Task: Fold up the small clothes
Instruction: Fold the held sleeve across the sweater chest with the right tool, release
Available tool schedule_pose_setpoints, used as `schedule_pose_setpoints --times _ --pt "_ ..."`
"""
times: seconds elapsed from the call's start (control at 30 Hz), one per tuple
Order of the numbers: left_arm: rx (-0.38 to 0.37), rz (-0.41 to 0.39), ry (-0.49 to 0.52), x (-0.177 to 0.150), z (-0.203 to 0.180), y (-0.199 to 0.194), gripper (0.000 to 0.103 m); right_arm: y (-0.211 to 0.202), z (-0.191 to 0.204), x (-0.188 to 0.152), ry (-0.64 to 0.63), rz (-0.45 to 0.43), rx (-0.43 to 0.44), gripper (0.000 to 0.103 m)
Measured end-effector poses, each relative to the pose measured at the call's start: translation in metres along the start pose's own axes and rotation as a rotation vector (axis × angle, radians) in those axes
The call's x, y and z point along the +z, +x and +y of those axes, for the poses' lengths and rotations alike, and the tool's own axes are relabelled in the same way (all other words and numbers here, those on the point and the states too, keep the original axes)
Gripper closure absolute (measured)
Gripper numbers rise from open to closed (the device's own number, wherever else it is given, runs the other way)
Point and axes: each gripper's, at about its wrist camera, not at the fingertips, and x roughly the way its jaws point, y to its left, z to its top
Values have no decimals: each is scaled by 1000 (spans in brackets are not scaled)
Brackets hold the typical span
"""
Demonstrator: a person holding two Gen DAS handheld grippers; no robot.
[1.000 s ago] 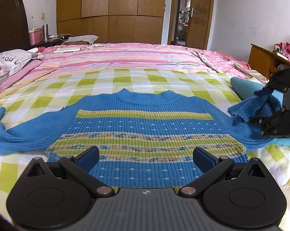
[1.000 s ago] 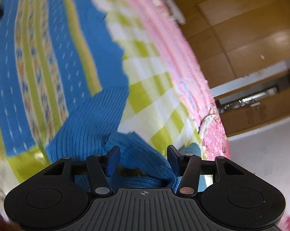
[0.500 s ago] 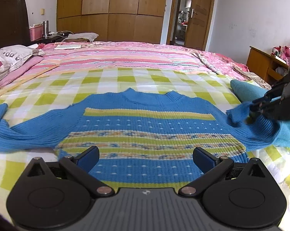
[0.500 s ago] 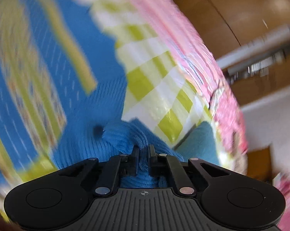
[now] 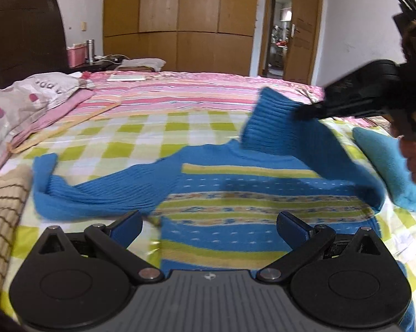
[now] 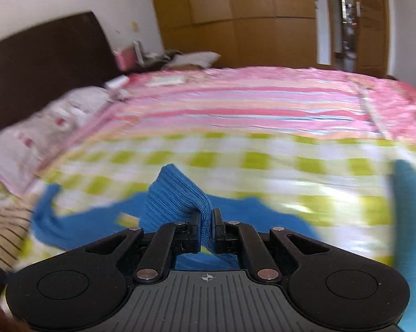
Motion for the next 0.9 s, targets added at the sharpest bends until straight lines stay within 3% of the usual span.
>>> schedule_pose_setpoints --times 0.13,0.27,0.33,0.4,0.53,0.6,0.7,0.9 --pt "16 3 -25 -5 16 0 0 29 44 -10 4 -46 69 97" --pt "18 4 -38 -9 31 1 0 54 79 -34 -28 27 138 95" --pt "18 3 -41 -10 36 2 0 63 91 -46 -92 71 149 88" --pt "20 3 -42 -11 40 3 0 68 96 -56 -141 113 160 85" --pt "22 7 -59 -12 47 6 0 59 88 -75 -126 160 254 69" --pt "22 10 -64 -12 48 8 0 50 78 -80 -108 159 272 68" --pt "31 10 -51 -15 45 10 0 33 58 -83 -94 117 217 68" --pt "33 8 -33 -13 32 18 0 7 -14 -83 48 3 -82 68"
